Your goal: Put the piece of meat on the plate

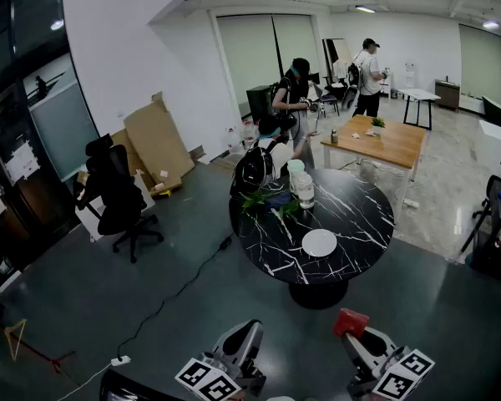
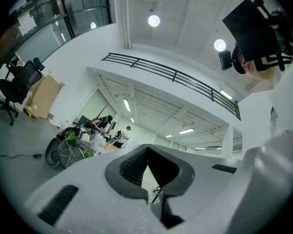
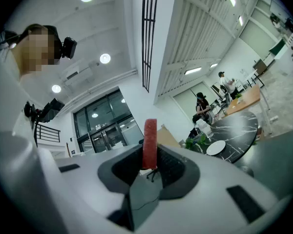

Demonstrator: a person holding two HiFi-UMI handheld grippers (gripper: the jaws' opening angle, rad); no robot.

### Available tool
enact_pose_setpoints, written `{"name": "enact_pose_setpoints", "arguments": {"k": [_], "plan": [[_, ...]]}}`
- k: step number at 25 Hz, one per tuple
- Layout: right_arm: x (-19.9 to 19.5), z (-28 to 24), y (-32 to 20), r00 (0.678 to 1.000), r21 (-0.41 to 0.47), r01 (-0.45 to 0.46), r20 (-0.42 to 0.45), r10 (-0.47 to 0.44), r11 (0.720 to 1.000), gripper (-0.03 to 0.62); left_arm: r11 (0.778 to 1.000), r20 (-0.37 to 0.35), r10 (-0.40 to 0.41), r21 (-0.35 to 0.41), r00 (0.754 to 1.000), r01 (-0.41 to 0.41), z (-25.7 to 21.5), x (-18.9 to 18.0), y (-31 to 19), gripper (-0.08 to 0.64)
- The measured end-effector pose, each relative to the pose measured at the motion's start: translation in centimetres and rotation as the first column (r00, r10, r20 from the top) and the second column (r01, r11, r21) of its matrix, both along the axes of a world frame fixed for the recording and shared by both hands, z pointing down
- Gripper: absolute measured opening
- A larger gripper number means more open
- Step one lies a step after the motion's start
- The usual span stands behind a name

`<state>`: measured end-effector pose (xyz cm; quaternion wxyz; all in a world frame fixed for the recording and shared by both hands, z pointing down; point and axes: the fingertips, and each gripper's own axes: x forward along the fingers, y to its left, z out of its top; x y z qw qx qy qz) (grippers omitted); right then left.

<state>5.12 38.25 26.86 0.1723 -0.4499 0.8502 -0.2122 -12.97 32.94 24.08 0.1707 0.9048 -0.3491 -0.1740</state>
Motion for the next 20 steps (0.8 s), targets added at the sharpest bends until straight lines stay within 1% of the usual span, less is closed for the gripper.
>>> {"name": "enact_pose_setpoints", "arguments": {"k": [4,9,13,17,20], "plan": [[0.8,-0.5,-1.0,1.000,0.013,0.018,0.005,-0.018,1.000,0.084,1.000,0.000,-0.006,-0.012,1.000,0.006,-0.1,1.1,-0.9,0.008],[2.8,-0.3,-2.1,1.000,0.011,0.007,0.019,-0.007,1.000,0.084,1.000,0.020,0.016,-0.022,1.000,-0.015,0.5,3.5,-2.4,0.008],[4.9,0.3,-2.7,0.999,-0.005,-0.023,0.024,0.023,1.000,0.084,0.998,0.033,0.044,-0.040,0.998,-0.043,1.7,6.0,-4.4,0.009],[6.9,0.7,-4.1,0.997,-0.021,-0.069,0.031,0.069,0.997,0.084,0.994,0.037,0.099,-0.041,0.994,-0.098,1.4,8.9,-6.5,0.009],[7.7,1.1,-5.5,0.996,-0.027,-0.087,0.019,0.088,0.996,0.084,0.991,0.034,0.129,-0.045,0.991,-0.128,1.3,10.3,-8.2,0.009]]}}
